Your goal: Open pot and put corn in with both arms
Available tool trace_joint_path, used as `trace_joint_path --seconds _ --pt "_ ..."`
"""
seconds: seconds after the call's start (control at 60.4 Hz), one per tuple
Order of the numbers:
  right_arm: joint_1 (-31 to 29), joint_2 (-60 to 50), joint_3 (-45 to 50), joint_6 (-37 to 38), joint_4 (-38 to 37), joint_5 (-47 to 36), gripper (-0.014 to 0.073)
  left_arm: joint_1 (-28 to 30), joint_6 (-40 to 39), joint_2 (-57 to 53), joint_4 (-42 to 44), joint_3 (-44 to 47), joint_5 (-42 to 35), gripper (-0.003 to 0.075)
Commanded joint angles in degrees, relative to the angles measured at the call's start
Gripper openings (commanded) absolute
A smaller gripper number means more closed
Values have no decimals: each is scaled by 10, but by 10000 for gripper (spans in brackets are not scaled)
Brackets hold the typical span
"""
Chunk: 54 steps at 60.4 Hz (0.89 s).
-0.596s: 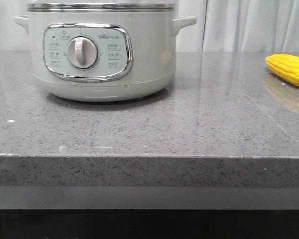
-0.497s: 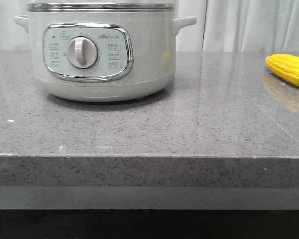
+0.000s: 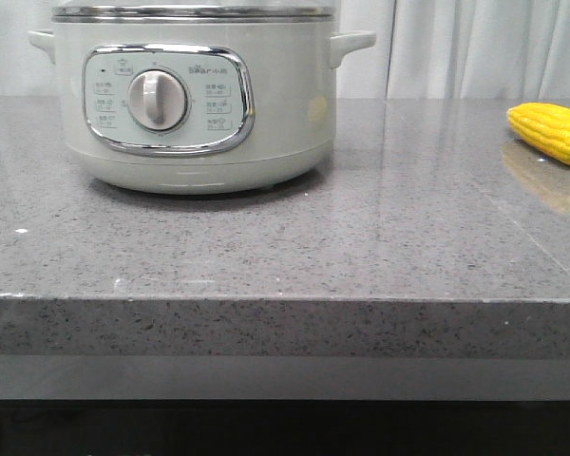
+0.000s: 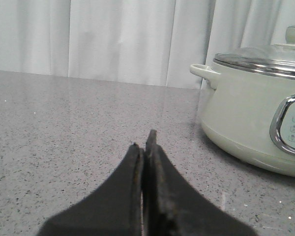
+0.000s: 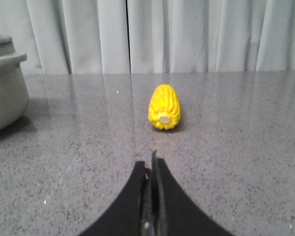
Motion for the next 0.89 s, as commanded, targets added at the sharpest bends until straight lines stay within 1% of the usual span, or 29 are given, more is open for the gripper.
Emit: trace_joint_path --seconds 0.0,0.182,0.265,0.381,0.464,0.662,0.778,0.878 --pt "-3 -12 -7 -6 -4 -29 -120 0 1 -9 2 5 -46 -20" --pt "-3 -12 -7 -6 -4 -39 -120 0 1 -9 2 5 -48 -20" --pt "-3 -12 -8 -6 -4 -44 -120 0 1 -9 2 5 -80 -20" --pt "-3 -12 -20 -6 2 -42 -120 0 1 -8 2 -20 -77 -20" --pt "-3 -12 -48 -6 6 -27 -120 0 1 -7 -1 -54 -45 -20" --pt "-3 3 -161 -6 4 53 -120 0 1 -5 -13 -169 43 -20" --pt "-3 41 -237 -6 -5 107 -120 0 1 14 -13 -242 91 -20" --pt "-3 86 -295 -6 -5 153 -120 0 1 53 -13 -304 137 -20"
